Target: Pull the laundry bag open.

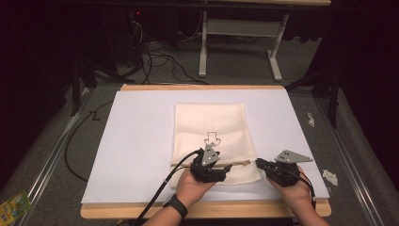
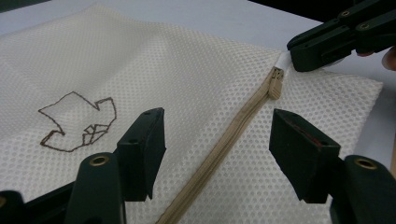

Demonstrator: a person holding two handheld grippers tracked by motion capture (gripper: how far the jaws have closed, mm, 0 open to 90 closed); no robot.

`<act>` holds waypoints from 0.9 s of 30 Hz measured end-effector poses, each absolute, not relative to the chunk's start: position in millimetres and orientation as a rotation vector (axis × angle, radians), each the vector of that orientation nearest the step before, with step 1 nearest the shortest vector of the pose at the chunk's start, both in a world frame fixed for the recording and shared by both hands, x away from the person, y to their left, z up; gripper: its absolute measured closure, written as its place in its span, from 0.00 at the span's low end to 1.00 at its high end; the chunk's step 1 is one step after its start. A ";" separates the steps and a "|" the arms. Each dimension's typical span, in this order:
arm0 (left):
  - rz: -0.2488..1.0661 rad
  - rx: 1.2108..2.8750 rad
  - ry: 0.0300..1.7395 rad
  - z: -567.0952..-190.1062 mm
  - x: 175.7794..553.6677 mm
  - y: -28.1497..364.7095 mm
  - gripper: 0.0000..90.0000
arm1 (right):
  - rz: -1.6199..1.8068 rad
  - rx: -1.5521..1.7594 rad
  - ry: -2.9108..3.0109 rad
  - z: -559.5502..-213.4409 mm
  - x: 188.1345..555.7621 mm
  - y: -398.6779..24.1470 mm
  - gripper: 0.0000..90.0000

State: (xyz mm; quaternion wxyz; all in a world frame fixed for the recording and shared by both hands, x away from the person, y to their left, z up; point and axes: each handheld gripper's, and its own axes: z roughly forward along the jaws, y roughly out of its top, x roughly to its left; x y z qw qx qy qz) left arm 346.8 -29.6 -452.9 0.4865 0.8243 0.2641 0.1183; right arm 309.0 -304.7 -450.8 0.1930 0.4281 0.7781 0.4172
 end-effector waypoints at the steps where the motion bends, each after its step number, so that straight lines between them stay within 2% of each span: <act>1: 0.286 2.009 0.639 -452.7 347.2 -31.0 0.41 | 1.173 1.200 2.181 -450.4 308.6 -304.7 0.96; 15: 0.203 2.009 0.584 -453.7 346.0 -65.0 0.52 | 1.182 1.199 2.178 -448.7 307.6 -306.5 0.96; 19: 0.164 2.011 0.565 -456.4 345.9 -77.5 0.60 | 1.185 1.206 2.184 -448.1 307.8 -306.7 0.96; 22: 0.197 2.039 0.569 -460.3 344.5 -85.3 0.66 | 1.192 1.197 2.179 -447.0 307.4 -307.2 0.96; 27: 0.267 2.059 0.588 -462.3 342.8 -88.4 0.82 | 1.204 1.192 2.172 -445.2 306.5 -306.8 0.96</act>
